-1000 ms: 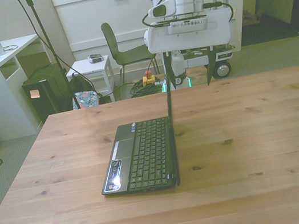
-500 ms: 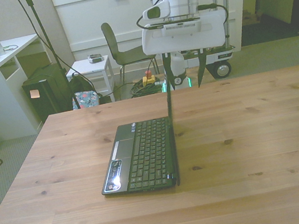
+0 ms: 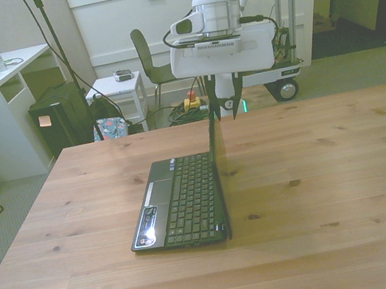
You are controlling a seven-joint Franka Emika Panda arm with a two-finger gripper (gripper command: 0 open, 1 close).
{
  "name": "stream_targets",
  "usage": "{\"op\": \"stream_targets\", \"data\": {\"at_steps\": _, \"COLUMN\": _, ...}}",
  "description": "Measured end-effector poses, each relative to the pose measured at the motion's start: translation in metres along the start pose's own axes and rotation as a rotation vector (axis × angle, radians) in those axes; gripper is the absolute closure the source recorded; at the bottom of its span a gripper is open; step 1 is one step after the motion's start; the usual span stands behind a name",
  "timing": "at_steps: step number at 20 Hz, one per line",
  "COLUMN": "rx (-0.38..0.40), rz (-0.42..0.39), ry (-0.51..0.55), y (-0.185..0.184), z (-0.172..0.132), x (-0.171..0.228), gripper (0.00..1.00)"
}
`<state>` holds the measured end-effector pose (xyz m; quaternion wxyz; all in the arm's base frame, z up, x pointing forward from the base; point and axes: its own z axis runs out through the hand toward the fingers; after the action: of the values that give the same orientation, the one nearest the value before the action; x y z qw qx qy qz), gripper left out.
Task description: Close the laptop
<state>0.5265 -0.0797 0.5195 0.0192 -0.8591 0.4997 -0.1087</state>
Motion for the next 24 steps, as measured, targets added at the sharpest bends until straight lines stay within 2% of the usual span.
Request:
{"op": "stream_targets", "data": {"at_steps": 4, "rx": -0.008, "rz": 0.022, "ry": -0.002, "y": 0.016, "z": 0.003, "x": 0.015, "gripper": 1.0}}
{"op": "stream_targets", "data": {"at_steps": 10, "rx": -0.027, "rz": 0.063, "ry": -0.014, "y": 0.068, "z": 0.012, "x": 0.047, "gripper": 1.0}}
{"op": "stream_targets", "data": {"at_steps": 17, "rx": -0.056, "rz": 0.125, "ry": -0.032, "y": 0.143, "z": 0.06, "x": 0.09, "gripper": 1.0}}
{"op": "stream_targets", "data": {"at_steps": 24, "rx": -0.071, "rz": 0.168, "ry": -0.07, "y": 0.161, "z": 0.11, "x": 0.134, "gripper": 1.0}}
